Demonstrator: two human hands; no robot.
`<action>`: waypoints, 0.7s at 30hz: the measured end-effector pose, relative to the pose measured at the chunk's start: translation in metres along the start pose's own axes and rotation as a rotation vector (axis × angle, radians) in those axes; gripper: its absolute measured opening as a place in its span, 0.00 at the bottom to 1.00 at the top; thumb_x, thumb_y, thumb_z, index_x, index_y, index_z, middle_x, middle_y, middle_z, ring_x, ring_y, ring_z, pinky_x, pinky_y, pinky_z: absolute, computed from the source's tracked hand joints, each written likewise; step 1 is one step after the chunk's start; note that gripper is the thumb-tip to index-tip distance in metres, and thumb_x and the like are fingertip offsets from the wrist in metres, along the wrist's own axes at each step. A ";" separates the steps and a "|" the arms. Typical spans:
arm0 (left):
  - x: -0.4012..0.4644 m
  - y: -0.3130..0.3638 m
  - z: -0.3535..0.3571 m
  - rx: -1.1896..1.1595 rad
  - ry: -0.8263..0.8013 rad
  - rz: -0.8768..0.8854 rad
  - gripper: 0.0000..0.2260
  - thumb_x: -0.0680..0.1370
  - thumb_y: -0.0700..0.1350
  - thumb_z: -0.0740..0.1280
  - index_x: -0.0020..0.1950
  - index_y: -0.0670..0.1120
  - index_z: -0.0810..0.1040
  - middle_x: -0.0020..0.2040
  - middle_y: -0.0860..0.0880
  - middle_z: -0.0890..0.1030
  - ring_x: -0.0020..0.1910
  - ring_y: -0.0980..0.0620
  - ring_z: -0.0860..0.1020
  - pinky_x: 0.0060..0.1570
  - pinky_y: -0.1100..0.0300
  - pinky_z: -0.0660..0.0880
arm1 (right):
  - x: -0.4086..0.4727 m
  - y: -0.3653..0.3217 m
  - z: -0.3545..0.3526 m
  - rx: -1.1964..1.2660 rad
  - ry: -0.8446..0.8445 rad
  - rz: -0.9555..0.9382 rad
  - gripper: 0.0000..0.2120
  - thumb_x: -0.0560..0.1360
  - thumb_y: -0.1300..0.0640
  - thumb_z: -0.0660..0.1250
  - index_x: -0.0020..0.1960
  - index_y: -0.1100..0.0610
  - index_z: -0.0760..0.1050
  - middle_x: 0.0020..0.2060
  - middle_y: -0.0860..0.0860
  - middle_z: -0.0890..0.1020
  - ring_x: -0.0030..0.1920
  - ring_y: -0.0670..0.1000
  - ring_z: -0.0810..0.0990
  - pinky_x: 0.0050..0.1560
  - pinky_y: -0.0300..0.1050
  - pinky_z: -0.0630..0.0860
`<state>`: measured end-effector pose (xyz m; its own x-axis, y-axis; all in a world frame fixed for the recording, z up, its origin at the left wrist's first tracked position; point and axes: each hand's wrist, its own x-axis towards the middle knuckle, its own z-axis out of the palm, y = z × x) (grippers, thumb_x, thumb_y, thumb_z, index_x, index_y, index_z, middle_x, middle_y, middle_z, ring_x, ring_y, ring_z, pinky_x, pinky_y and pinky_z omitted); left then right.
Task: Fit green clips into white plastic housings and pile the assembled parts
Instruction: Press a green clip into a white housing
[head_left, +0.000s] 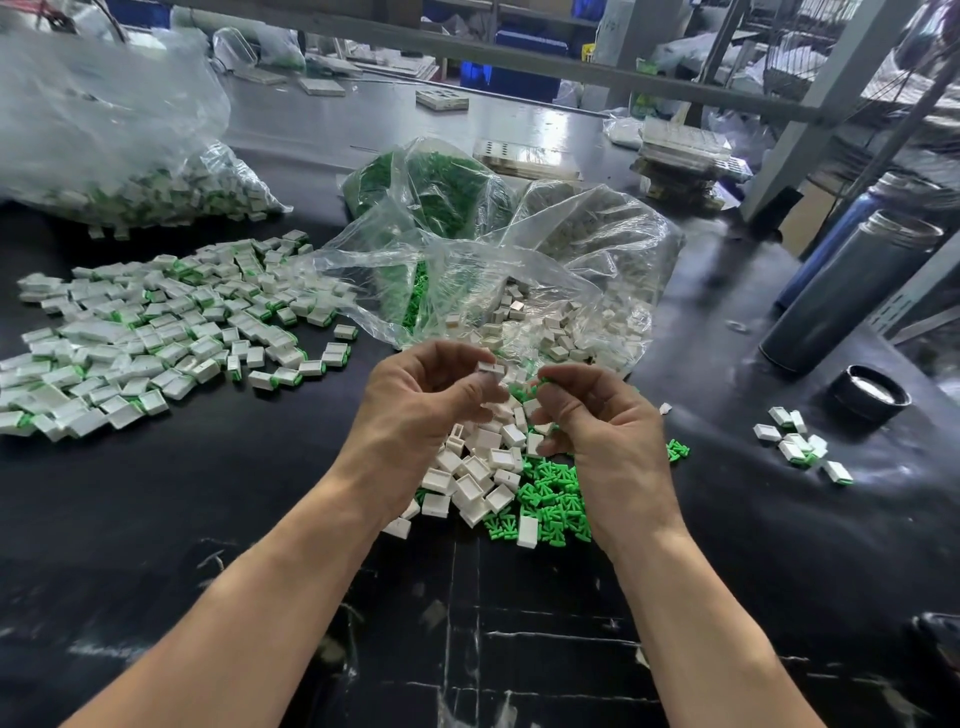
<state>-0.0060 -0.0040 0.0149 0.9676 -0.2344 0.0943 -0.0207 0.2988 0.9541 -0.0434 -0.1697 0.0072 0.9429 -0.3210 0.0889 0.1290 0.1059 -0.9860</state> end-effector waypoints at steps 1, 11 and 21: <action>0.000 0.000 0.001 0.007 -0.002 0.006 0.12 0.70 0.41 0.75 0.52 0.41 0.81 0.47 0.43 0.86 0.44 0.46 0.85 0.42 0.59 0.82 | 0.000 0.000 0.000 -0.012 0.002 -0.007 0.08 0.77 0.66 0.72 0.48 0.54 0.84 0.38 0.50 0.85 0.36 0.48 0.81 0.31 0.39 0.77; -0.002 -0.004 0.002 0.305 -0.078 0.073 0.05 0.76 0.41 0.75 0.51 0.48 0.85 0.43 0.52 0.86 0.40 0.61 0.82 0.41 0.69 0.76 | -0.005 -0.007 0.002 0.063 -0.036 -0.097 0.04 0.77 0.66 0.72 0.49 0.59 0.83 0.36 0.54 0.83 0.32 0.48 0.79 0.30 0.40 0.77; -0.003 -0.004 0.004 0.373 -0.084 0.088 0.06 0.76 0.39 0.75 0.52 0.45 0.86 0.43 0.51 0.86 0.40 0.61 0.81 0.40 0.68 0.75 | -0.007 -0.001 0.003 -0.157 -0.031 -0.150 0.07 0.77 0.62 0.74 0.48 0.50 0.84 0.35 0.43 0.84 0.33 0.41 0.78 0.34 0.36 0.75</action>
<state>-0.0100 -0.0080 0.0115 0.9344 -0.3023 0.1883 -0.2075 -0.0324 0.9777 -0.0489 -0.1646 0.0080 0.9259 -0.2930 0.2382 0.2215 -0.0896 -0.9710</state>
